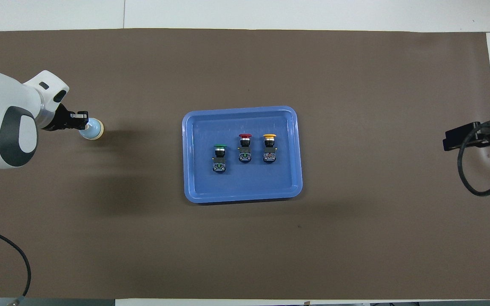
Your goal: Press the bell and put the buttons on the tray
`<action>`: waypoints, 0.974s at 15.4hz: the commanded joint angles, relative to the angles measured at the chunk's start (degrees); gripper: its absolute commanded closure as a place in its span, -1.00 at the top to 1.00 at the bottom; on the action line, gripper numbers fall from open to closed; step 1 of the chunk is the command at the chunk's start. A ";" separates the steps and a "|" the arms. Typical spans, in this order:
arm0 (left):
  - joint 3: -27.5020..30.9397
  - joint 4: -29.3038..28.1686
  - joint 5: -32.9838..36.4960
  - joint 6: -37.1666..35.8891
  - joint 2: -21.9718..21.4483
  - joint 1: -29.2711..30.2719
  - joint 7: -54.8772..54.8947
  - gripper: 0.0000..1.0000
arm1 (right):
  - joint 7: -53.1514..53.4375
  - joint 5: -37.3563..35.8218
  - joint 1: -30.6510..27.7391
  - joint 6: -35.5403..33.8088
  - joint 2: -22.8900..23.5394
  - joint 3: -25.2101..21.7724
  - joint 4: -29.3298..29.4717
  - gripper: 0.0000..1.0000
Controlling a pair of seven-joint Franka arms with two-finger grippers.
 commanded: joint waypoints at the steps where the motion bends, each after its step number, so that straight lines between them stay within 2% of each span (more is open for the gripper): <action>1: -0.11 4.17 1.12 -10.88 -5.88 0.31 0.37 -1.00 | -0.90 1.09 -0.18 -0.60 -0.98 0.09 -0.79 1.00; 3: -0.11 4.61 1.12 -14.49 -9.75 0.31 0.54 -1.00 | -0.99 1.09 -0.09 -0.52 -0.98 0.09 -0.79 1.00; 4: -0.11 4.61 1.12 -16.42 -11.77 0.31 0.54 -0.61 | -0.99 1.09 -0.18 -0.51 -0.98 0.09 -0.79 1.00; 6: -0.19 4.61 1.12 -19.85 -15.03 -0.13 0.46 0.68 | -0.99 1.09 -0.44 -0.60 -0.98 0.08 -0.79 1.00; 7: -0.19 4.70 1.03 -21.17 -16.17 -0.31 0.45 1.00 | -0.99 1.09 -0.44 -0.52 -0.98 0.00 -0.79 1.00; 11: -0.72 9.43 0.94 -28.82 -16.01 -0.75 0.45 1.00 | -0.99 1.09 -0.44 -0.52 -0.98 0.09 -0.79 1.00; 15: -0.72 9.62 0.76 -30.24 -16.01 -1.80 0.45 1.00 | -0.99 1.09 -0.44 -0.52 -0.98 0.08 -0.79 1.00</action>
